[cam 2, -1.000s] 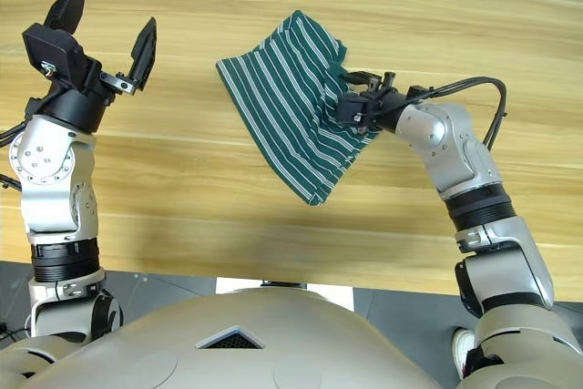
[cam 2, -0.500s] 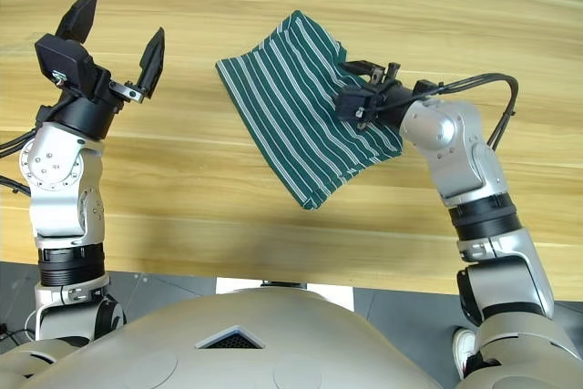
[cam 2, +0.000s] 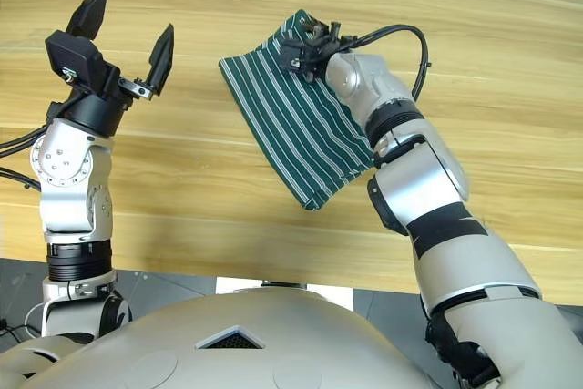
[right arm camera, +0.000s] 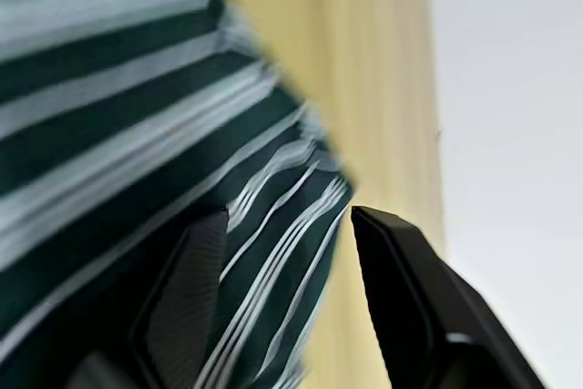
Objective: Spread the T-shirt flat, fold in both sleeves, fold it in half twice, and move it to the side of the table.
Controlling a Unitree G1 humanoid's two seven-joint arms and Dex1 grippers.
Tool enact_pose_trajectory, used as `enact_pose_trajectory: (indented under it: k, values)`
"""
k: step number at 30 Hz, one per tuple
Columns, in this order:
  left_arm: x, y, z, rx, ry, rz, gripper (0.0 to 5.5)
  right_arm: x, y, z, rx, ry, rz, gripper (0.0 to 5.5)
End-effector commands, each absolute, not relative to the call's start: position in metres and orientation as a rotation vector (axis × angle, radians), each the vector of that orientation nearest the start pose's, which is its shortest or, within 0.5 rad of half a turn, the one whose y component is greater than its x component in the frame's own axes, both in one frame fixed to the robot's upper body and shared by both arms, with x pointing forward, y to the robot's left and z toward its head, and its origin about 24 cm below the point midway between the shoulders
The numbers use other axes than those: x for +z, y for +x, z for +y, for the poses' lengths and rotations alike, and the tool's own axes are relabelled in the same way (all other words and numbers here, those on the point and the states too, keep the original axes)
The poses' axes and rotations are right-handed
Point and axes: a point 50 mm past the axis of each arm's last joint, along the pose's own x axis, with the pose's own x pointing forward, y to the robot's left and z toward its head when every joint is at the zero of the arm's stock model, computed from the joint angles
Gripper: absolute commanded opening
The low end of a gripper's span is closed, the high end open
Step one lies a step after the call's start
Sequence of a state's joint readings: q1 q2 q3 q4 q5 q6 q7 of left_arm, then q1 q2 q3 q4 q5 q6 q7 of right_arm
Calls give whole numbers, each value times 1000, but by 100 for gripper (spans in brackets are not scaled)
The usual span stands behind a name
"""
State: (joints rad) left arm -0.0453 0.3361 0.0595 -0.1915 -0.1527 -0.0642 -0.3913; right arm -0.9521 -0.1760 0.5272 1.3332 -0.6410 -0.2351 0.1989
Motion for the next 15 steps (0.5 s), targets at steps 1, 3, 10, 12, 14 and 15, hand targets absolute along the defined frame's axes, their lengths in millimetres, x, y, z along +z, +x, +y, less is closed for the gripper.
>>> enact_pose_trajectory:
  k: [1,3,10,12,14,15]
  values:
    - [117,252,185,-393,244,-270,433,3,355,-158,724,-1355,523,250]
    - [115,252,183,-395,239,-261,433,3,353,-179,666,-1372,554,250]
    - [114,252,177,-411,232,-260,433,3,344,-226,578,-1405,604,250]
    - [114,252,176,-416,235,-259,433,-3,339,-218,669,-1372,579,250]
    - [113,252,177,-415,233,-256,433,-10,333,-201,771,-1330,511,250]
    - [112,252,176,-415,232,-254,433,-12,330,-193,810,-1309,473,250]
